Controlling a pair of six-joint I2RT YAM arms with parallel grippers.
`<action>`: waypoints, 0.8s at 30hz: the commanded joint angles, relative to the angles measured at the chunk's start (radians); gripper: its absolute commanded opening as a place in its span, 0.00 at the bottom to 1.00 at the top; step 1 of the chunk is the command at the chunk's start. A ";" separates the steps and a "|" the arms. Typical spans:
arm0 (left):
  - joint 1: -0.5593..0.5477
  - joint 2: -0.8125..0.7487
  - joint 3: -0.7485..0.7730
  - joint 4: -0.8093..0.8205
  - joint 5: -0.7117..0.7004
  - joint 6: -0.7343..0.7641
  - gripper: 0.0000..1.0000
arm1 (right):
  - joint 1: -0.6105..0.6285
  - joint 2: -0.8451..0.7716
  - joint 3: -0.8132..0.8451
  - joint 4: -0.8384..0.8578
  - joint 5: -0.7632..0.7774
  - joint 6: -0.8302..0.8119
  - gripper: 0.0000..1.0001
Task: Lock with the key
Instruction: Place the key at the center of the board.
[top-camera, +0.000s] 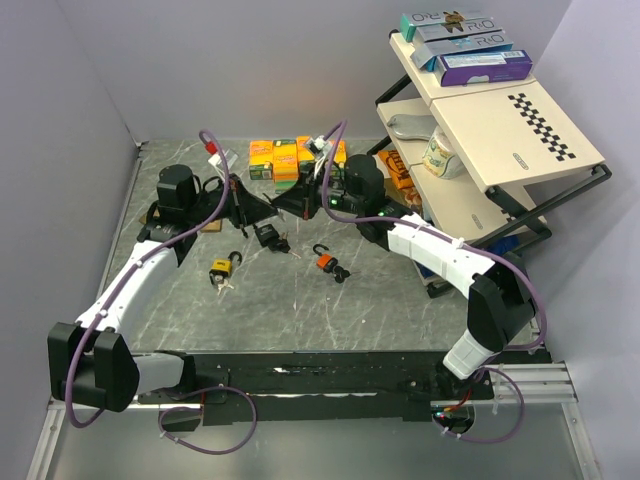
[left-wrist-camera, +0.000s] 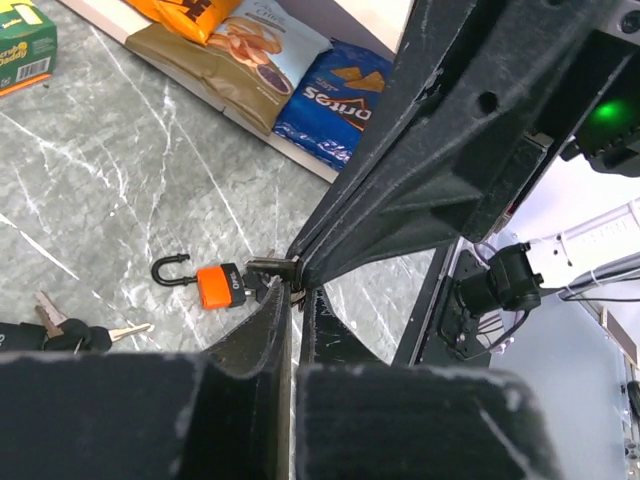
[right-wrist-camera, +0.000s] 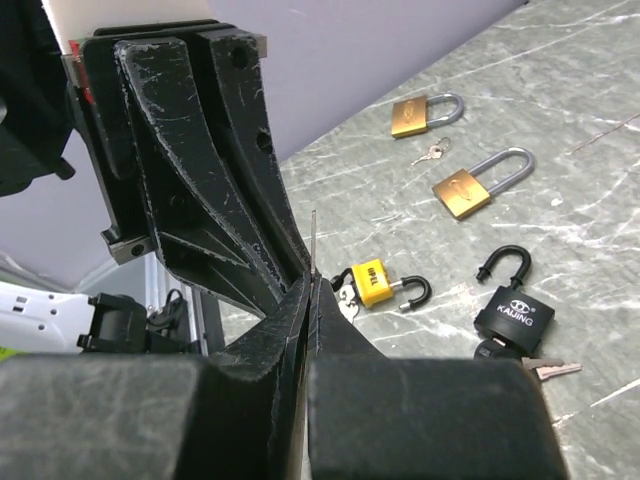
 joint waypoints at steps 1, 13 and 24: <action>0.001 -0.016 0.024 -0.025 -0.087 0.029 0.01 | 0.005 -0.002 0.054 0.013 -0.021 -0.003 0.15; 0.156 0.316 0.276 -0.442 -0.257 0.295 0.01 | -0.104 -0.043 -0.006 -0.111 0.043 -0.117 0.90; 0.170 0.732 0.569 -0.664 -0.507 0.397 0.01 | -0.113 -0.045 -0.039 -0.205 0.026 -0.227 0.97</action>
